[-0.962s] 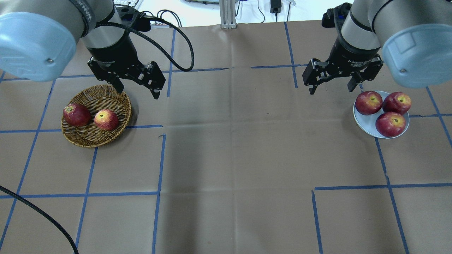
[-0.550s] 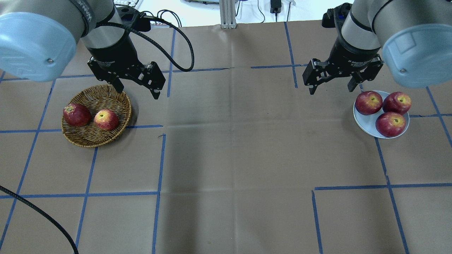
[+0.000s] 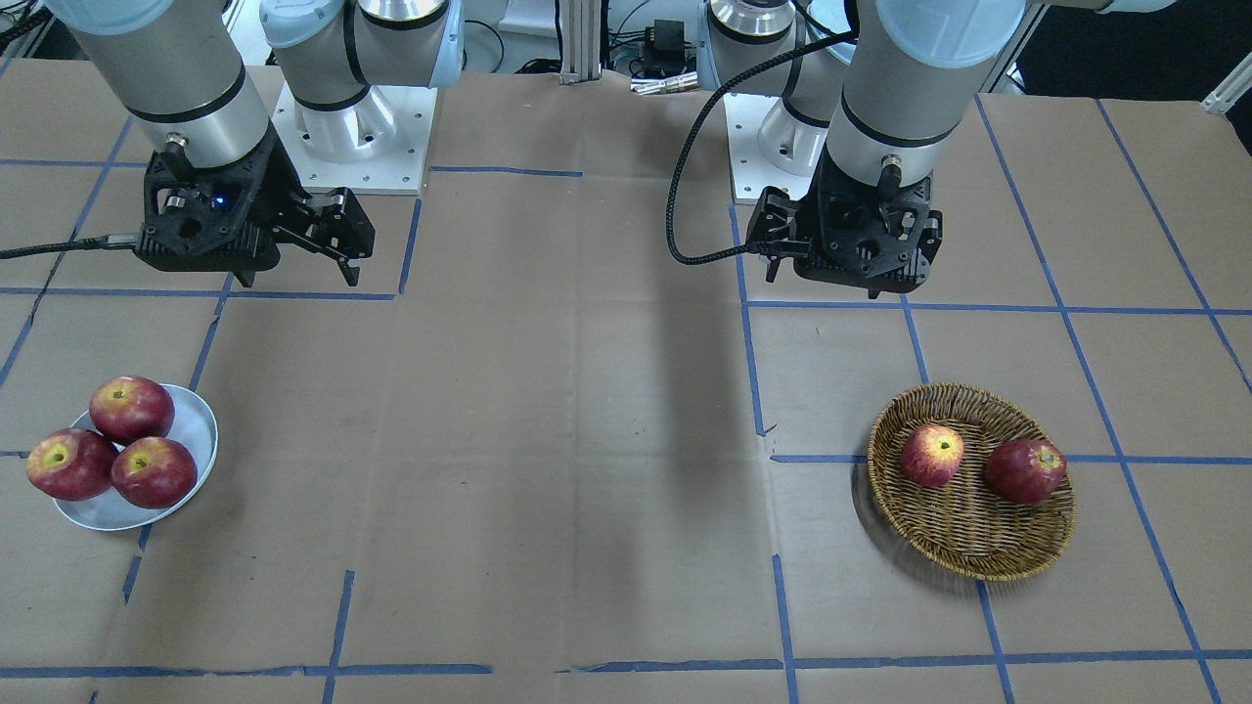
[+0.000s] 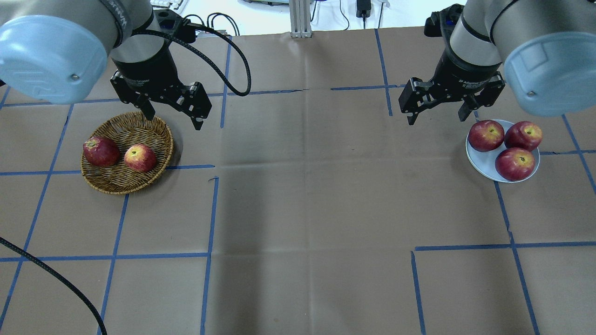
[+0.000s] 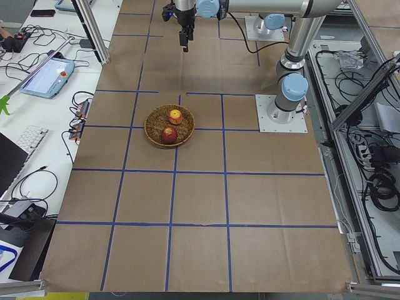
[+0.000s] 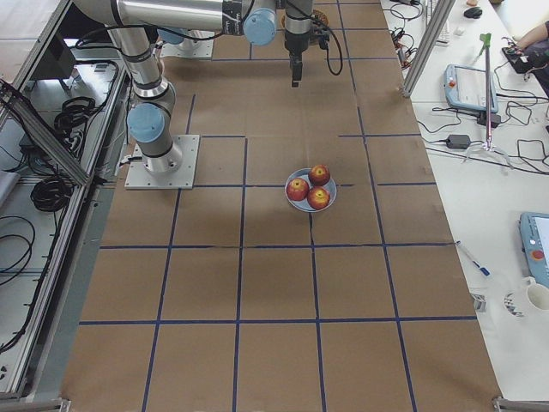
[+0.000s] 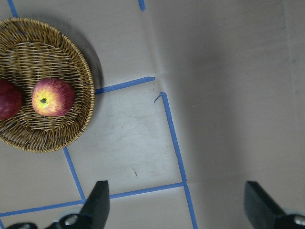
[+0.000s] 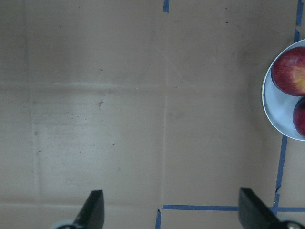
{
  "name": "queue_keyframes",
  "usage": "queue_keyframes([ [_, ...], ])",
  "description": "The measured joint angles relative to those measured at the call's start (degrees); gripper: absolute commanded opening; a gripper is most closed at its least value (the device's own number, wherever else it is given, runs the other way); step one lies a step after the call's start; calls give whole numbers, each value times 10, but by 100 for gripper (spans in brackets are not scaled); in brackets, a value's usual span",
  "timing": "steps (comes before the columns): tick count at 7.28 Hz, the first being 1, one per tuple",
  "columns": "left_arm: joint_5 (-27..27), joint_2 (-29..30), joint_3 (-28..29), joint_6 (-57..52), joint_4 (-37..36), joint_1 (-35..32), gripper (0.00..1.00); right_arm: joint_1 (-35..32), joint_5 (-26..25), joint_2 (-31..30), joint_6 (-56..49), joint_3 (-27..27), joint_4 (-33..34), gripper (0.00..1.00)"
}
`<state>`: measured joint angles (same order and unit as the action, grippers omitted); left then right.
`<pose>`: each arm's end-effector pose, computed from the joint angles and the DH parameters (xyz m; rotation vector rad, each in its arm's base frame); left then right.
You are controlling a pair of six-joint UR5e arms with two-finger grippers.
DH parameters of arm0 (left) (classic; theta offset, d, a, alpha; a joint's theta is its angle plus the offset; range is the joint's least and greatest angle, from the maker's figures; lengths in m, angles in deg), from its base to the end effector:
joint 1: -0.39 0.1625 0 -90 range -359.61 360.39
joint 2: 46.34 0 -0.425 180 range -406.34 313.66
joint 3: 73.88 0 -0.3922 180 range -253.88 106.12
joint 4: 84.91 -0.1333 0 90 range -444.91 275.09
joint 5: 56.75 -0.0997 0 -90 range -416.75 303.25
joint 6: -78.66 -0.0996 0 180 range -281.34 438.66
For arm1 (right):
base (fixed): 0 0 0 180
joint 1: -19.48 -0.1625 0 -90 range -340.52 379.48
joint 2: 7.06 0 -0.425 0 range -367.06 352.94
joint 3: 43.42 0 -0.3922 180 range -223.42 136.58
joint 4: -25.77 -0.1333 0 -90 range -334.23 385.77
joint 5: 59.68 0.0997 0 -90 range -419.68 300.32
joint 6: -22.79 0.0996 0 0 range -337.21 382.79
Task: Transfer apple from basket to plate
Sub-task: 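Lower the left gripper into the wicker basket onto the yellow-red apple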
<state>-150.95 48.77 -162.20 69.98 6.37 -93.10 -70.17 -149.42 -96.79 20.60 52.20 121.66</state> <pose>-0.1575 -0.5119 0.4552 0.3300 3.0516 0.1312 0.1307 -0.4926 0.4476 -0.0504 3.1367 -0.0002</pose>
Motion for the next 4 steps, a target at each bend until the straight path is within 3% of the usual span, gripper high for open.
queue_keyframes([
  [2,8,23,-22,-6,-27,34,99,0,0,0,0,0,0,100],
  [4,13,59,-80,-99,-149,69,98,0,0,0,0,0,0,100],
])
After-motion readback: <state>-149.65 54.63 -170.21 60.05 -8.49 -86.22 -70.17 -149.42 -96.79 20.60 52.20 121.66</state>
